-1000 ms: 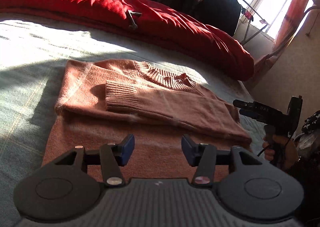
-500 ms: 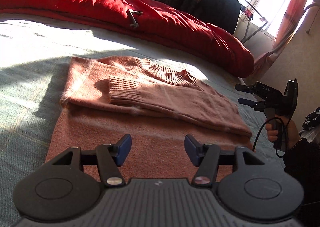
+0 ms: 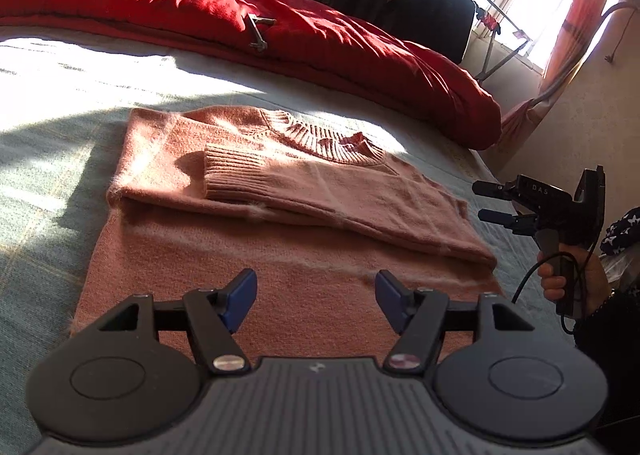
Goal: Fold clothes
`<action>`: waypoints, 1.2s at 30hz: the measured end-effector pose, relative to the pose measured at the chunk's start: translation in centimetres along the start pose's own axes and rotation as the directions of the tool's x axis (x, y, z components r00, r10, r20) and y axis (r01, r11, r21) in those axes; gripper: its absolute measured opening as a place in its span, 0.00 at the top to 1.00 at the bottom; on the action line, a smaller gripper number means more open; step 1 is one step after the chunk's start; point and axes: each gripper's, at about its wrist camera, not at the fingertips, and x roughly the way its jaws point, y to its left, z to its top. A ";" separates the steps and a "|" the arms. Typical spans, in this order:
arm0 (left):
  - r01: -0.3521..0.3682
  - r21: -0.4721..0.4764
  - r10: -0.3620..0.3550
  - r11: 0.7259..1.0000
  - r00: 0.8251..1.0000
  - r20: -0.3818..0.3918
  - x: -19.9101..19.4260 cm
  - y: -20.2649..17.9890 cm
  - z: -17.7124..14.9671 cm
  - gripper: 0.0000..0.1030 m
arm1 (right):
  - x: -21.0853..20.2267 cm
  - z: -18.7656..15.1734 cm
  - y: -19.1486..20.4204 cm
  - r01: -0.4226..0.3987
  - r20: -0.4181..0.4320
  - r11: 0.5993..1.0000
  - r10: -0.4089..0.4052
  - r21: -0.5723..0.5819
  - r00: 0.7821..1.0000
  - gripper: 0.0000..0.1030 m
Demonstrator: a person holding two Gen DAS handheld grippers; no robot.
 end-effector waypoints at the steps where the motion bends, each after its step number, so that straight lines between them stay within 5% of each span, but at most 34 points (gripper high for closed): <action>1: 0.004 0.002 -0.004 1.000 1.000 -0.002 0.1 -0.1 0.0 0.37 | -0.6 -0.6 0.2 -0.005 -0.002 1.000 0.005 -0.003 1.000 0.16; 5: 0.011 0.013 -0.011 1.000 1.000 -0.019 0.9 -0.5 -0.2 0.36 | -0.5 -3.3 -0.1 0.016 -0.079 1.000 -0.017 -0.011 0.997 0.15; 10: 0.015 0.023 -0.015 1.000 1.000 -0.008 0.4 -0.7 -0.4 0.35 | -3.8 -4.9 0.8 0.124 0.049 0.987 -0.119 -0.098 0.992 0.15; 13: 0.017 0.027 -0.017 0.999 1.000 -0.011 0.4 -0.8 -0.5 0.33 | -5.1 -6.3 1.8 0.309 0.118 0.920 -0.288 -0.243 0.950 0.15; 18: 0.021 0.036 -0.020 0.999 1.000 -0.020 1.0 -1.2 -0.5 0.33 | -4.1 -8.9 2.2 0.403 0.095 0.804 -0.404 -0.436 0.910 0.15; 22: 0.020 0.046 -0.019 0.999 0.999 -0.034 1.2 -1.6 -0.8 0.33 | -2.7 -8.4 2.4 0.394 0.113 0.817 -0.384 -0.420 0.917 0.15; 30: 0.019 0.038 -0.017 0.999 0.999 -0.037 1.1 -1.3 -1.0 0.31 | -0.9 -9.3 4.3 0.512 0.213 0.589 -0.502 -0.625 0.838 0.11; 34: 0.025 0.038 -0.023 0.999 0.999 -0.045 1.5 -1.1 -0.9 0.31 | -1.5 -10.0 4.3 0.507 0.223 0.533 -0.508 -0.677 0.832 0.10; 36: 0.030 0.044 -0.028 0.999 0.998 -0.050 1.6 -1.2 -1.0 0.31 | -1.4 -10.7 4.8 0.512 0.262 0.453 -0.506 -0.730 0.822 0.09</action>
